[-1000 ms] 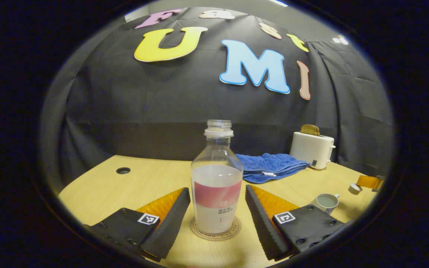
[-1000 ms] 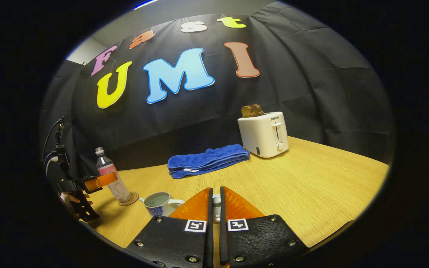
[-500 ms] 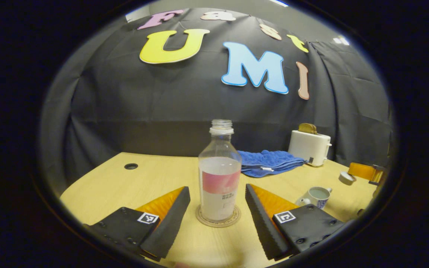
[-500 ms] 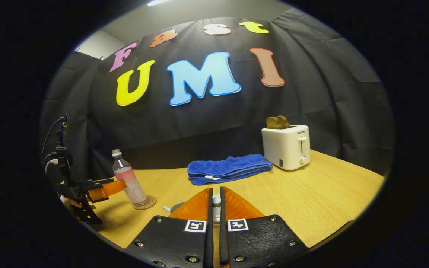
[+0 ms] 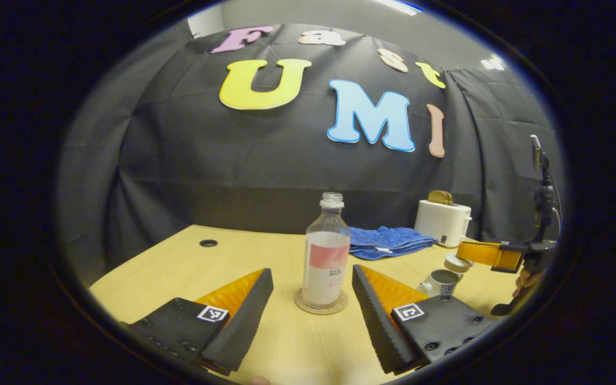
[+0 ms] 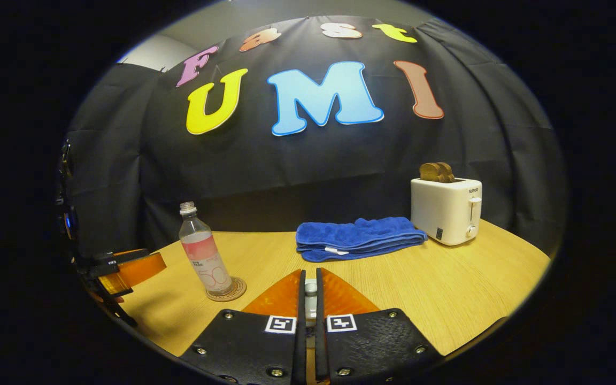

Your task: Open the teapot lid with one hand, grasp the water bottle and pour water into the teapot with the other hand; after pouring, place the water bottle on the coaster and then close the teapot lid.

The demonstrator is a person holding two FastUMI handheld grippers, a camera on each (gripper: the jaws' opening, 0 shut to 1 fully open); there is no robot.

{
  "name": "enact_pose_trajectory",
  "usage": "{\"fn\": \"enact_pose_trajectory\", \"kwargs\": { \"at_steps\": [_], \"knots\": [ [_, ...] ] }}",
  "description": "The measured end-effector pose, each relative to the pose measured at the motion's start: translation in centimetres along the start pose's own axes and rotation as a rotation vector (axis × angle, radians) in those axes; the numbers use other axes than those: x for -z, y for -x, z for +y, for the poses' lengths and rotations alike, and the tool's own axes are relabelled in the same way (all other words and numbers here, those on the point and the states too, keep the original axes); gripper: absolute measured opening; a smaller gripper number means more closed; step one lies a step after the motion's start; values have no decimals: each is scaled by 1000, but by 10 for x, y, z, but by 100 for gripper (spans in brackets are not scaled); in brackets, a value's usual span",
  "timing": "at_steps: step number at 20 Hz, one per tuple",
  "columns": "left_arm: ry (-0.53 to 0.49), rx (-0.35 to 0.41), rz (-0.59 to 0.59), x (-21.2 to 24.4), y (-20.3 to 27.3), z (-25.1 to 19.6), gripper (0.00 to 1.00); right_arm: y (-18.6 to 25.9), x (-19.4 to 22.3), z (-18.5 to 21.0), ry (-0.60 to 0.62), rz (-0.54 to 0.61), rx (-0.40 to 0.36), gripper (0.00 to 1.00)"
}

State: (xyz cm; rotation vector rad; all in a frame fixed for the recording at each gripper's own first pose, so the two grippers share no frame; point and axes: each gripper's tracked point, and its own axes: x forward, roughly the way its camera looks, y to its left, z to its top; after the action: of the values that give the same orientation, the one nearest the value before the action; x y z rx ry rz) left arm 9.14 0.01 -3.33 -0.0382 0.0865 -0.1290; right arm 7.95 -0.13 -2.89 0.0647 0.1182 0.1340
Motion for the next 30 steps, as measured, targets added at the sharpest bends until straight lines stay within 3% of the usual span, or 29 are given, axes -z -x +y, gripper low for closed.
{"fn": "enact_pose_trajectory", "kwargs": {
  "at_steps": [17,19,22,30],
  "knots": [
    [14,-10,-22,-11,27,2,100,-13,29,0,19,90,22,7],
    [21,-10,-20,-12,29,1,100,-13,31,-3,17,92,32,13],
    [19,-13,-28,-16,35,-2,100,-1,14,-7,20,42,62,46],
    [-16,-12,-72,-39,75,-28,100,59,-25,28,66,-67,49,47]
  ]
}}
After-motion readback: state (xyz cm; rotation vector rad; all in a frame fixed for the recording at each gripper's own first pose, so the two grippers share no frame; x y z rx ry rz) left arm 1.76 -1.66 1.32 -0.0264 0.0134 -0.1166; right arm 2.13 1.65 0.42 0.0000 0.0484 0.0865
